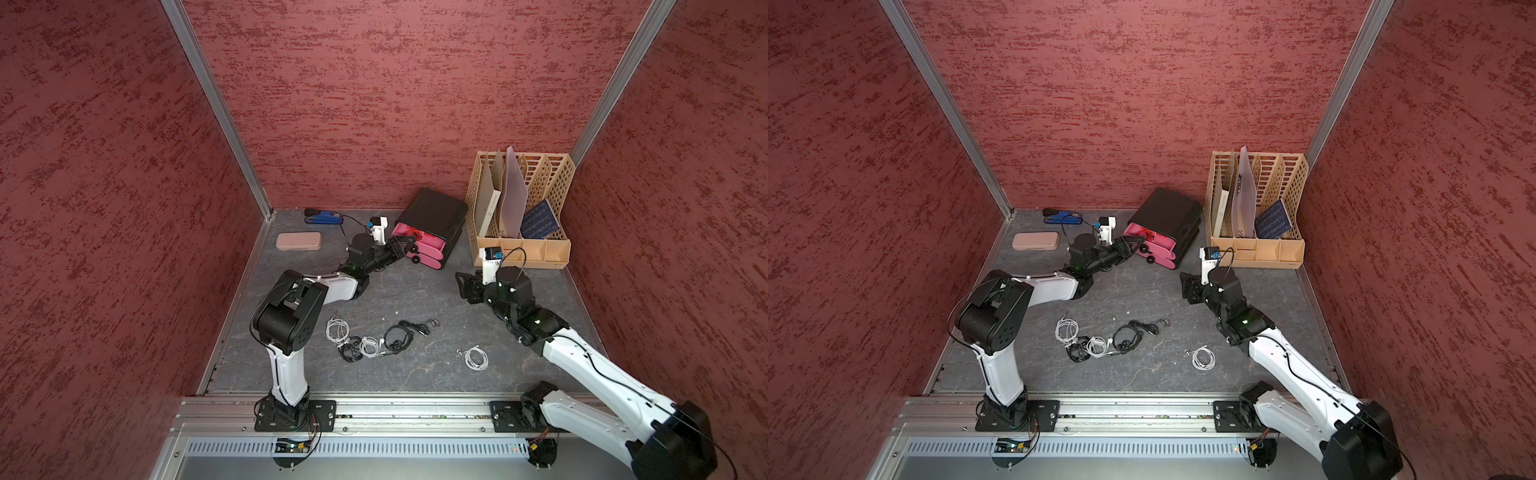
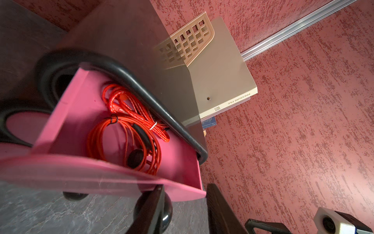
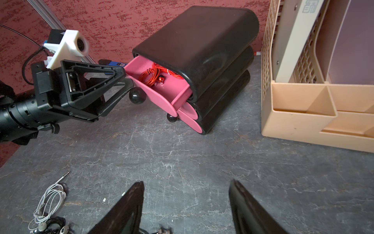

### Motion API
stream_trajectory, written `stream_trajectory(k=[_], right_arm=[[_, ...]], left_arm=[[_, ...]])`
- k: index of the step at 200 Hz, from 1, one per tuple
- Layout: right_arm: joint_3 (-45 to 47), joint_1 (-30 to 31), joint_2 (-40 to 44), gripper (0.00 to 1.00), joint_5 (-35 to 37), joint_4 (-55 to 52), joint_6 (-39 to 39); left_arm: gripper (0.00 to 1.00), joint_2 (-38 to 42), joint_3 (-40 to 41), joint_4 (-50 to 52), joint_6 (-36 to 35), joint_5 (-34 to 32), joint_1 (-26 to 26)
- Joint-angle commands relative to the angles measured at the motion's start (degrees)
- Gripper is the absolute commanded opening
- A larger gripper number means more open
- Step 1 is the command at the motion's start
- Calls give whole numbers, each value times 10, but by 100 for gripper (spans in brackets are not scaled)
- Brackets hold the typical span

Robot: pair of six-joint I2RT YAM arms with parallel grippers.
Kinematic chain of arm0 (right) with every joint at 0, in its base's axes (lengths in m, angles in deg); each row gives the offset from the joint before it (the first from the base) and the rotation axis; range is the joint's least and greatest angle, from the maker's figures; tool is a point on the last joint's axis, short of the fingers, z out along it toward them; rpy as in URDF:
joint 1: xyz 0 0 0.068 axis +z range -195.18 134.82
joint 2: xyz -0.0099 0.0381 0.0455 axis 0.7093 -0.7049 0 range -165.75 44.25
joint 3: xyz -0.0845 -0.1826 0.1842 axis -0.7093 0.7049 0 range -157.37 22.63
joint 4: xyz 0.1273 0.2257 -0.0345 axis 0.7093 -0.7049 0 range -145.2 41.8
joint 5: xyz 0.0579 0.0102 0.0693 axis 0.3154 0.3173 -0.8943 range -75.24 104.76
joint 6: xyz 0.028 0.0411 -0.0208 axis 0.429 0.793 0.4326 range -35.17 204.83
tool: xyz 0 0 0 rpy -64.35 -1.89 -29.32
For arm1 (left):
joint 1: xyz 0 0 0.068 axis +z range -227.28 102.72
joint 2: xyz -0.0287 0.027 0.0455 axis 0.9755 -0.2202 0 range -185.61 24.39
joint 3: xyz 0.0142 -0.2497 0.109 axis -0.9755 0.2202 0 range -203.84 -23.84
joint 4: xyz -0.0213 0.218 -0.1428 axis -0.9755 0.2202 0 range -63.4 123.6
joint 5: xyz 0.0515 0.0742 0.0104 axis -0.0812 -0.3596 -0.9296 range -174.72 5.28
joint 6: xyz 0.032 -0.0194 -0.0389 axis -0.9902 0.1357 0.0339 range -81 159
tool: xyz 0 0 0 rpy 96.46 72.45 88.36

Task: Place the wired earphones into the drawer by color
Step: Close the drawer in the storage box.

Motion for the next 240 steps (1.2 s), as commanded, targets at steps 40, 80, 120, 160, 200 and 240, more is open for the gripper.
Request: stream_trajectory(k=[40, 80, 120, 160, 200, 240], right_arm=[[5, -3, 8, 71, 14, 8, -8], [4, -2, 8, 71, 14, 7, -9], [3, -3, 7, 71, 16, 6, -11], [3, -3, 5, 71, 17, 7, -13], [2, -2, -2, 71, 14, 5, -13], [1, -3, -5, 71, 13, 5, -11]], left_arm=[[38, -44, -66, 30, -19, 15, 6], [38, -73, -98, 30, -14, 18, 8], [39, -93, -121, 21, -7, 22, 10], [39, -99, -136, 23, -7, 26, 11], [43, -63, -87, 1, -4, 18, 14], [48, -26, -12, -36, 5, 6, 18]])
